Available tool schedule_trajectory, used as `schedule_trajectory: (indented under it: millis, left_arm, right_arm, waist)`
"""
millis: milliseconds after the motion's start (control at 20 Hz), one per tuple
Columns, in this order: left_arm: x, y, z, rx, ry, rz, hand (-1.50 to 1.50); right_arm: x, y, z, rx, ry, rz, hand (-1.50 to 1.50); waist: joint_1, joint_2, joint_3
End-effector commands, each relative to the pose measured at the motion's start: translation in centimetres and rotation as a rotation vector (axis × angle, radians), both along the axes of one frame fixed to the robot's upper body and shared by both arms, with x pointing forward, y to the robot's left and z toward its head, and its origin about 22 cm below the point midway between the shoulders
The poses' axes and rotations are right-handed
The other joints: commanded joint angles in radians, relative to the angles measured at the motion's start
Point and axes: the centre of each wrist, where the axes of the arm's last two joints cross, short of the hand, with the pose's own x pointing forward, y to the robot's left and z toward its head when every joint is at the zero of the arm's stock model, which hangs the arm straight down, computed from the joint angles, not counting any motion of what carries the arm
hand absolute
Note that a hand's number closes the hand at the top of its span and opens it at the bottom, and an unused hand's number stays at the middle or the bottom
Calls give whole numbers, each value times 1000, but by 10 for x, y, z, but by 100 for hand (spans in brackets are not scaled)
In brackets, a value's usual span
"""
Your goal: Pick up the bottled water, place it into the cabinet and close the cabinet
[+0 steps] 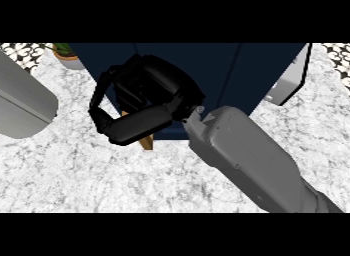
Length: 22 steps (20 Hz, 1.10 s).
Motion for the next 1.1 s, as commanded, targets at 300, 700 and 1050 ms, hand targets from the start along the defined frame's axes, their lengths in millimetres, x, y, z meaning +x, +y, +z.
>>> schedule_trajectory:
  millis: [300,700,1050]
  left_arm:
    - [-1,2,-8,1,11,0,-150]
    - [11,-5,2,0,3,-2,-150]
    - [7,-21,2,-5,-14,-45,-150]
  right_arm:
    - [53,-38,-6,-59,-103,-291,150]
    - [64,-53,2,-30,-144,-374,-150]
    - [71,-57,7,-21,-158,-405,-150]
  waist:
    - [4,3,-1]
    - [-6,5,0]
    - [7,4,0]
